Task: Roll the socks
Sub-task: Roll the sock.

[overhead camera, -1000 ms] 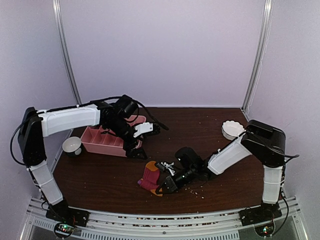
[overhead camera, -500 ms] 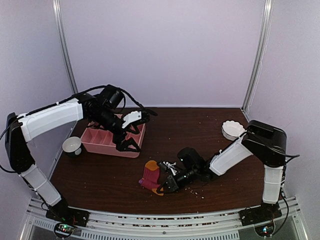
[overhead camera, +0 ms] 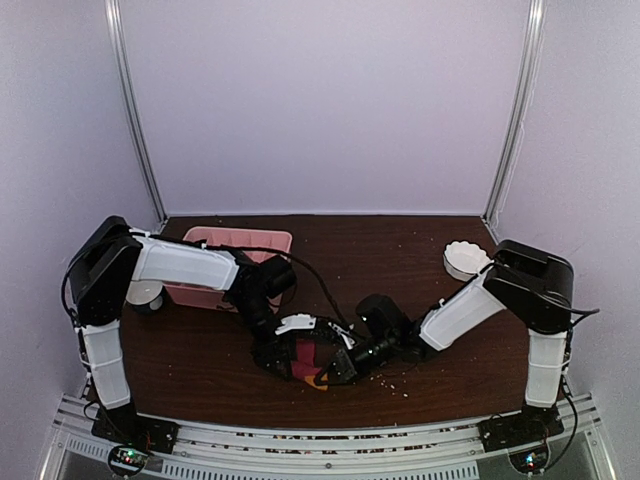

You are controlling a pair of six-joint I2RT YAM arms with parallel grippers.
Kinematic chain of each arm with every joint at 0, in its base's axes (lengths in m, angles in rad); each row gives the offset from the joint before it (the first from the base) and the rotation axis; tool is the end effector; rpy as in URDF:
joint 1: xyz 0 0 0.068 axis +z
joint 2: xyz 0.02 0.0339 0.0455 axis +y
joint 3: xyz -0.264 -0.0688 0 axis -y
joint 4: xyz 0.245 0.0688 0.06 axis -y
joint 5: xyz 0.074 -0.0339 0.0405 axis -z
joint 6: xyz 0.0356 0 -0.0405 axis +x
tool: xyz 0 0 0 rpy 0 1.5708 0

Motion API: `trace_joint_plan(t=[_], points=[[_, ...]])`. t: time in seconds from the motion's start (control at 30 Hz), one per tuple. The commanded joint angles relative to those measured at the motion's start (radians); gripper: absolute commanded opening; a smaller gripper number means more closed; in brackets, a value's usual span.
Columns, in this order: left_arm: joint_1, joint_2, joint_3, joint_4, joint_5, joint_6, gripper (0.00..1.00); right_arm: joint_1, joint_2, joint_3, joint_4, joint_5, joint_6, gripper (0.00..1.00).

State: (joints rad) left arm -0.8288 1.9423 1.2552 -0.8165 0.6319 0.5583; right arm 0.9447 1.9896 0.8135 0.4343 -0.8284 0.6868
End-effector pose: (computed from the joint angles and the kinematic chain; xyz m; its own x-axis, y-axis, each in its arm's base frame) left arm 0.2212 -0.2723 0.1480 -0.2426 0.8972 -0.3692 0.8844 0.0481 -0.4643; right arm 0.1834 0.2984 0.0853 -0.8553 -0.4513 -0.2544 -0.4188 0.3131 0.8524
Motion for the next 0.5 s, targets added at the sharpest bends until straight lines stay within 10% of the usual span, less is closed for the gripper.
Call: trace_joint_plan(t=[0.0,0.47], points=[[0.012,-0.025,-0.027,0.129,0.002,-0.052,0.59,-0.026,0.08,-0.069,-0.232,0.216,0.031,0.0],[0.013,0.103,0.047,0.081,-0.171,-0.054,0.06,0.015,-0.034,-0.112,-0.178,0.332,-0.023,0.03]])
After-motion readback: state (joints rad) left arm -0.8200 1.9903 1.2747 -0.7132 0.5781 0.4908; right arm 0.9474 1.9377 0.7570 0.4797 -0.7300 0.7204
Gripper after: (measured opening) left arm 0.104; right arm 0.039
